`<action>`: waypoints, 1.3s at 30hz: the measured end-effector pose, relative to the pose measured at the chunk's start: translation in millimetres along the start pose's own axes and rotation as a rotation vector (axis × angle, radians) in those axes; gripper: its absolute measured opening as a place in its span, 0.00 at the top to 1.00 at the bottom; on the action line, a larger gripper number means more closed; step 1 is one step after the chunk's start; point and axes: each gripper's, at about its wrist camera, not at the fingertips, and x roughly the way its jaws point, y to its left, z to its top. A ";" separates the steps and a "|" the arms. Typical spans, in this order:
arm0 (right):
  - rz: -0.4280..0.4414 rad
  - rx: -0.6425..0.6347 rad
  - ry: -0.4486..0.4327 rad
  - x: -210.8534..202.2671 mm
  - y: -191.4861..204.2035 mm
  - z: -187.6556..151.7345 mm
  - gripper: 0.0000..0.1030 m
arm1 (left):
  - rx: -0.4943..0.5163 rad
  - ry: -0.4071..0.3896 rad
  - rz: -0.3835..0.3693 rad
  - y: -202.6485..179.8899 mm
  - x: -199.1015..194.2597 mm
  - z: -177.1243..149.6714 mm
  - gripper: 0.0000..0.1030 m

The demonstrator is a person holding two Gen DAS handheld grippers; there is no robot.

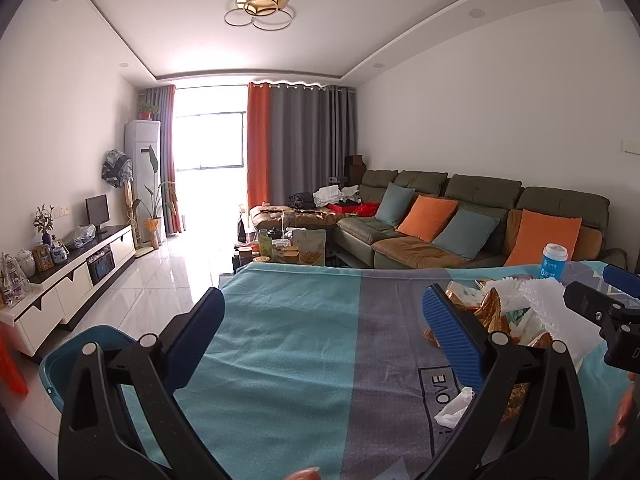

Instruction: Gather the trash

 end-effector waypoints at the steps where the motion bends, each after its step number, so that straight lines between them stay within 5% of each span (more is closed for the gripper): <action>1: 0.000 0.003 0.006 1.1 -1.1 -0.4 0.06 | 0.001 0.004 0.000 -0.3 0.6 -0.3 0.05; 26: 0.007 -0.006 0.011 4.0 -1.4 2.7 0.06 | 0.002 0.039 -0.021 0.6 5.7 -0.7 0.05; 39: -0.019 0.032 0.113 19.2 -20.3 -5.8 0.06 | 0.044 0.104 -0.135 -12.5 14.7 -10.8 0.05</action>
